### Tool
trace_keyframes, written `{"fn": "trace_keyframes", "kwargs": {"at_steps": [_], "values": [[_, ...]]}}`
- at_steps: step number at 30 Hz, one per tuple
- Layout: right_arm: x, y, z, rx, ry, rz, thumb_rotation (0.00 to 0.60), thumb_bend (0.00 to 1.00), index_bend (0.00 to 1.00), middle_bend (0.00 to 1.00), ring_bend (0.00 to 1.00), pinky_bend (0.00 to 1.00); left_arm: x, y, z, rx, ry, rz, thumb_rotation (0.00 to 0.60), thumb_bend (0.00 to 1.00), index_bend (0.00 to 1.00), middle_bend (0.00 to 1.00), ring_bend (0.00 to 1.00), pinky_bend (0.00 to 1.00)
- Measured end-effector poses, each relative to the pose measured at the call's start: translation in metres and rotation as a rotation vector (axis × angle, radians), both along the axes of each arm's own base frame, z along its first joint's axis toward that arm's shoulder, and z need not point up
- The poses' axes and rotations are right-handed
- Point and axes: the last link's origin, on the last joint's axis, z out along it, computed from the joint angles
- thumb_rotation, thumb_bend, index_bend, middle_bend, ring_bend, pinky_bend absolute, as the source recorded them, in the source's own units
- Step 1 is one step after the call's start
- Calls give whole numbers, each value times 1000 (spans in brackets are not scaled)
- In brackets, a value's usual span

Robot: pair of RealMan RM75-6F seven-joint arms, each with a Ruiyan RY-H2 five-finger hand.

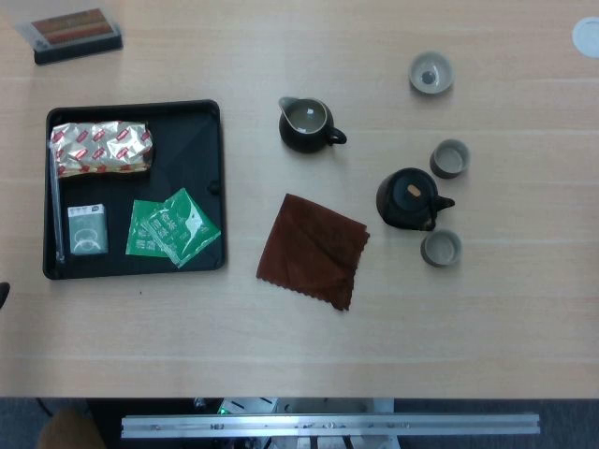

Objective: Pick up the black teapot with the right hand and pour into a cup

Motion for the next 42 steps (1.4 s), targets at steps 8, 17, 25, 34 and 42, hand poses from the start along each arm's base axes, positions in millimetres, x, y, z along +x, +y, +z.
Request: {"fn": "trace_keyframes", "kwargs": {"at_steps": [8,17,25,34,42], "values": [[30,-26,-21,121,43,110,600,0,252,255,18,0,1,-5,2,9,-10,0,600,217,0,0,0,0],[67,-46,-48,224,87,222,600,0,252,255,31,0,5,-12,4,5,-23,-13,600,218,0,0,0,0],[91,-58,-79,309,131,290,600,0,252,255,44,0,3,-13,2,5,-28,3,600,217,0,0,0,0],[111,-73,-120,385,140,317,600,0,252,255,44,0,2,-10,1,6,-26,8,600,217,0,0,0,0],[119,-80,-155,442,173,333,600,0,252,255,44,0,0,-13,2,10,-22,22,600,217,0,0,0,0]]}}
